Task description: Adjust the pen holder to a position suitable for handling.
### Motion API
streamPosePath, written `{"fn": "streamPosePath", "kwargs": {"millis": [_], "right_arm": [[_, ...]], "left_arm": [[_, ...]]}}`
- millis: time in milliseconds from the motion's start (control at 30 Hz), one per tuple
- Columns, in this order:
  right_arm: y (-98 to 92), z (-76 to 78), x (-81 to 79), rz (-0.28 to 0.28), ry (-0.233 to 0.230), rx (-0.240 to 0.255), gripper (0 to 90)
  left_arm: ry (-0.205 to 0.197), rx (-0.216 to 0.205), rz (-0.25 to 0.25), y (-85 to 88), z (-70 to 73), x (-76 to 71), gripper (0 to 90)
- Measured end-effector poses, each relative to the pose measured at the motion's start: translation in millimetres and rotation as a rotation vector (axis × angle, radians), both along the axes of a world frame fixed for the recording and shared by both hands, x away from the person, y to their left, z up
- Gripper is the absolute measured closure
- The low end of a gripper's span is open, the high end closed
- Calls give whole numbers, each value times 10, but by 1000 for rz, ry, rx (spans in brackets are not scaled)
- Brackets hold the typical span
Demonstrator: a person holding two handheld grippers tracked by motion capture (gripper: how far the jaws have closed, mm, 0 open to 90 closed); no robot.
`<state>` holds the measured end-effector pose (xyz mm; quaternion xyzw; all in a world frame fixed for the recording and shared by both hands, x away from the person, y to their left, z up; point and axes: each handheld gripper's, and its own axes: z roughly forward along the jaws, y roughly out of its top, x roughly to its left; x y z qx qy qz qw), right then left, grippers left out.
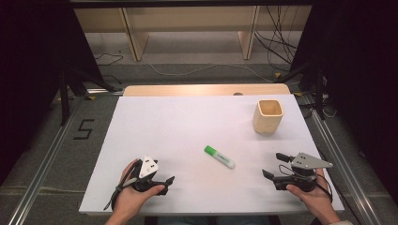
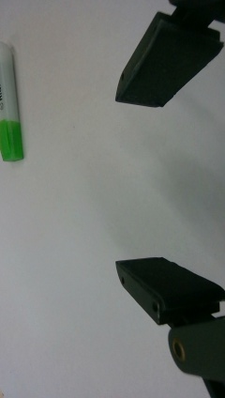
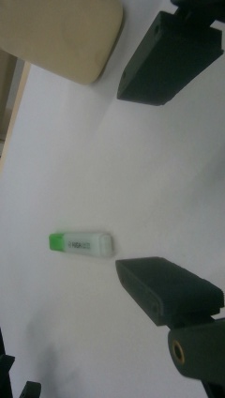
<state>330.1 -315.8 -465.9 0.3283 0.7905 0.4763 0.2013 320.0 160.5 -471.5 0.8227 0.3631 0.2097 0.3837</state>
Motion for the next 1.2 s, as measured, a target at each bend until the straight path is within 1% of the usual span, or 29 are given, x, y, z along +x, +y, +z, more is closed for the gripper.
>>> {"fn": "streamPosePath", "kwargs": {"millis": [67,133,233,300,367,700,733,900,967,1200], "right_arm": [[2,0,0,1,1,0,164],[15,0,3,-1,6,-3,164],[25,2,13,3,1,-3,163],[34,3,17,1,6,0,162],[38,2,26,6,2,-7,162],[30,-1,27,-3,8,-6,162],[32,-1,28,-2,6,-5,162],[29,1,33,-3,7,-9,162],[30,-2,34,-4,4,-1,161],[24,-4,35,-2,4,0,162]], "left_arm": [[1,-4,4,11,-7,6,160],[-1,4,2,26,-8,10,160],[1,6,10,40,-13,13,160],[7,6,11,45,-22,9,160],[11,9,7,44,-24,12,160],[5,17,10,47,-26,32,161],[4,11,14,46,-28,31,160],[6,11,15,49,-28,30,161],[5,9,15,48,-29,33,161],[4,11,18,47,-31,34,161]]}}
